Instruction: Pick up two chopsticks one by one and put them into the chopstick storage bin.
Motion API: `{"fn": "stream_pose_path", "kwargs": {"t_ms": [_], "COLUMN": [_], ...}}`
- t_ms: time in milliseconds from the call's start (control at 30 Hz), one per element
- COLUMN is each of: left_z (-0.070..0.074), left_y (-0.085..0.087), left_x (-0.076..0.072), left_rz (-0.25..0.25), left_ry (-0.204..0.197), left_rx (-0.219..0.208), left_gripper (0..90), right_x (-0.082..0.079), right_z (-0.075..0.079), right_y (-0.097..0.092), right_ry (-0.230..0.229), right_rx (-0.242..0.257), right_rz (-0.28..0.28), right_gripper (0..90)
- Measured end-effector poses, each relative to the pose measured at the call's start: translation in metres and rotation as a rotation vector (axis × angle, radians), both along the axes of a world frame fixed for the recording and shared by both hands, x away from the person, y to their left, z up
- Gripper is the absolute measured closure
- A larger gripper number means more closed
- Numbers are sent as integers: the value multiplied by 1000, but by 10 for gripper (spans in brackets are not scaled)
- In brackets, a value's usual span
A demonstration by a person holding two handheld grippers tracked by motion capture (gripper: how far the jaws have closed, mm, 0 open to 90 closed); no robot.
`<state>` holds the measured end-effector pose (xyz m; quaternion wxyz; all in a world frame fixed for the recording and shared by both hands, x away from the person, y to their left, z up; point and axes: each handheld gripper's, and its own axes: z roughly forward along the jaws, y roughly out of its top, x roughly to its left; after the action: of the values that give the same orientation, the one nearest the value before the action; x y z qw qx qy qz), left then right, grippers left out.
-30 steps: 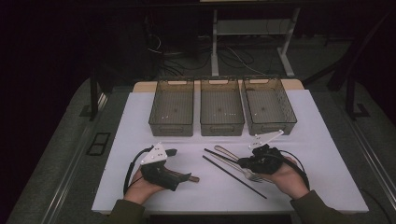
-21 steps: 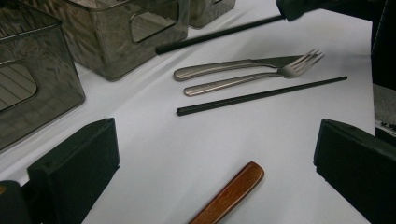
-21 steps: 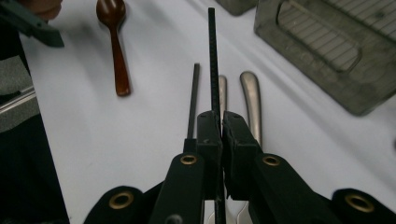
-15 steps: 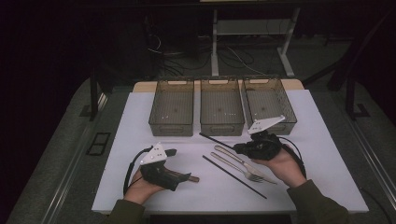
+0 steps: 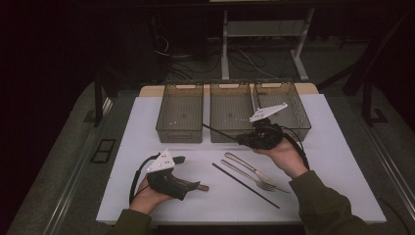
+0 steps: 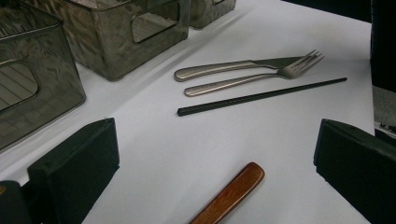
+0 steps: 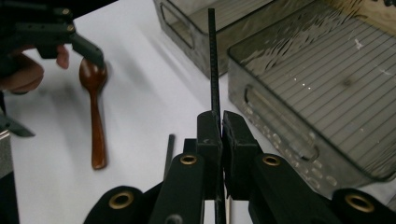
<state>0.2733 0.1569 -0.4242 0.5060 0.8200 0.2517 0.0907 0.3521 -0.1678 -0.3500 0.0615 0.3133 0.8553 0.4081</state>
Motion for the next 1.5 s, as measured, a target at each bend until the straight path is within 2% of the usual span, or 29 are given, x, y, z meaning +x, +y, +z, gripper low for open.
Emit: {"fn": "stream_pose_path", "kwargs": {"t_ms": [400, 567, 667, 1200, 1333, 1500], "left_z": [0, 0, 0, 0, 0, 0], "left_y": [0, 0, 0, 0, 0, 0], "left_x": [0, 0, 0, 0, 1, 0], "left_rz": [0, 0, -1, -5, -9, -7], "left_ry": [3, 5, 5, 5, 0, 2], "left_rx": [-4, -4, -4, -13, -3, -14], "left_gripper": [0, 0, 0, 0, 0, 0], "right_x": [30, 40, 47, 82, 91, 100], "right_z": [9, 11, 12, 8, 8, 4], "right_y": [20, 31, 38, 78, 89, 105], "right_ry": [-24, -4, -1, -2, -3, 0], "right_rx": [-8, 6, -4, -28, -38, -53], "right_rz": [-19, -29, -41, -79, -83, -97], "right_gripper": [851, 851, 851, 851, 851, 850]}}
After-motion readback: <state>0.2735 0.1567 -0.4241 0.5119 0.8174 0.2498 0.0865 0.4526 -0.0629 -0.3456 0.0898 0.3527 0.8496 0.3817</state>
